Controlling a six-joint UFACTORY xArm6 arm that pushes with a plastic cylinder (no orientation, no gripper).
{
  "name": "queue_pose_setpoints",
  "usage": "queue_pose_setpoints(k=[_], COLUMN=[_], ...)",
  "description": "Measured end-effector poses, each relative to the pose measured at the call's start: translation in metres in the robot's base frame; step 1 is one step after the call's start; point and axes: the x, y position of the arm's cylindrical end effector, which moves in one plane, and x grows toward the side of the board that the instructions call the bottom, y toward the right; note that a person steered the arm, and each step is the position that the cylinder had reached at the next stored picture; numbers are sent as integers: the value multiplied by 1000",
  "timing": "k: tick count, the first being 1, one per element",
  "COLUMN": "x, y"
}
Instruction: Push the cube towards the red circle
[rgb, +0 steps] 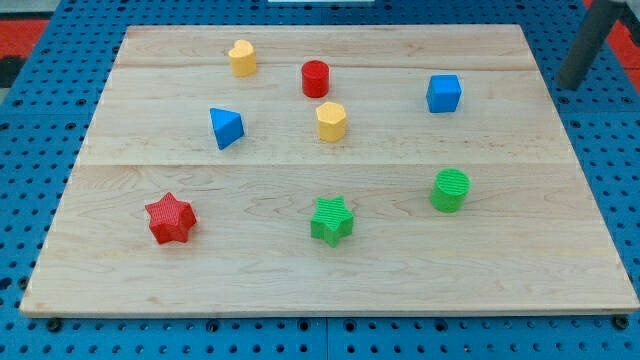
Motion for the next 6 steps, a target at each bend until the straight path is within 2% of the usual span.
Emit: queue_pose_setpoints(k=[2,3,4,5,6], x=[35,23,22,41,41], y=[-140,-172,-195,-196,-186])
